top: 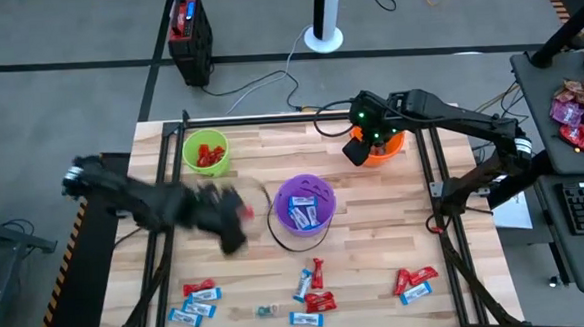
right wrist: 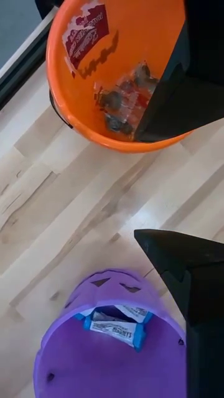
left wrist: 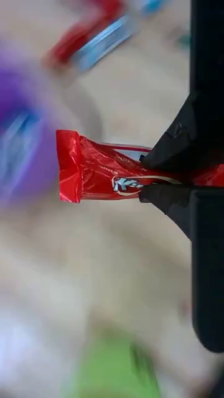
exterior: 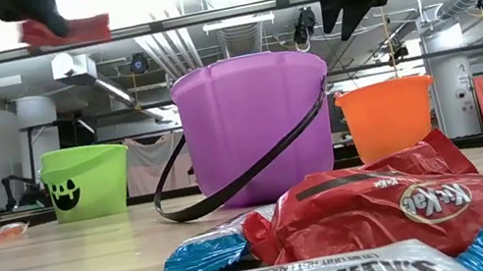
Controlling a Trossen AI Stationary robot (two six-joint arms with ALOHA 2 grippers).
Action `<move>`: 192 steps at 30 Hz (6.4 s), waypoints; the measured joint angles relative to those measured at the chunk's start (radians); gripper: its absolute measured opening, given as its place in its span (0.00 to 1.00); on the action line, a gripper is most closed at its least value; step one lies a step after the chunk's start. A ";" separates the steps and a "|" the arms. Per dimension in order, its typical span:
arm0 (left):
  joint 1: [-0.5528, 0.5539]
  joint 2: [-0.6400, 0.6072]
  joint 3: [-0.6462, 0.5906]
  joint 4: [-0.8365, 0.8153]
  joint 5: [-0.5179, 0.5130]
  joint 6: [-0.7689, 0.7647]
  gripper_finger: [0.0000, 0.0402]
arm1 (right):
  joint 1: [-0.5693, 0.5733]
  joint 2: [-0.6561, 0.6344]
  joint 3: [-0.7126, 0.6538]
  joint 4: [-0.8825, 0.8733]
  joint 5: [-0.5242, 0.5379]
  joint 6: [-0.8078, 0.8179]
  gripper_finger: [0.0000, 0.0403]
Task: Sort candy by brand, put in halloween buckets
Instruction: Put the red chocolate into the green bucket, then put the orange gummy into the orange bucket, then put the red chocolate into the green bucket
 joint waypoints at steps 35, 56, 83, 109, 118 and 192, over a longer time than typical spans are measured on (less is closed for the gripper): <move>1.193 -0.041 -0.132 -0.017 0.204 0.550 0.35 | 0.078 0.000 -0.001 0.001 0.000 0.078 0.58; 0.338 -0.230 -0.421 -0.123 0.285 -0.248 0.38 | 0.077 0.000 -0.006 0.061 0.001 0.029 0.58; 0.463 0.115 -0.727 0.241 0.134 0.329 0.38 | 0.077 0.008 -0.011 0.062 -0.002 0.059 0.58; 0.414 -0.019 -0.485 0.298 0.406 0.422 0.00 | 0.077 0.008 -0.012 0.051 -0.004 0.022 0.58; 0.507 -0.056 -0.079 0.542 0.347 0.718 0.00 | 0.077 0.006 -0.012 0.054 -0.003 0.011 0.58; 0.675 1.024 0.869 0.877 0.480 0.905 0.21 | 0.162 -0.316 -0.003 0.112 0.035 0.219 0.56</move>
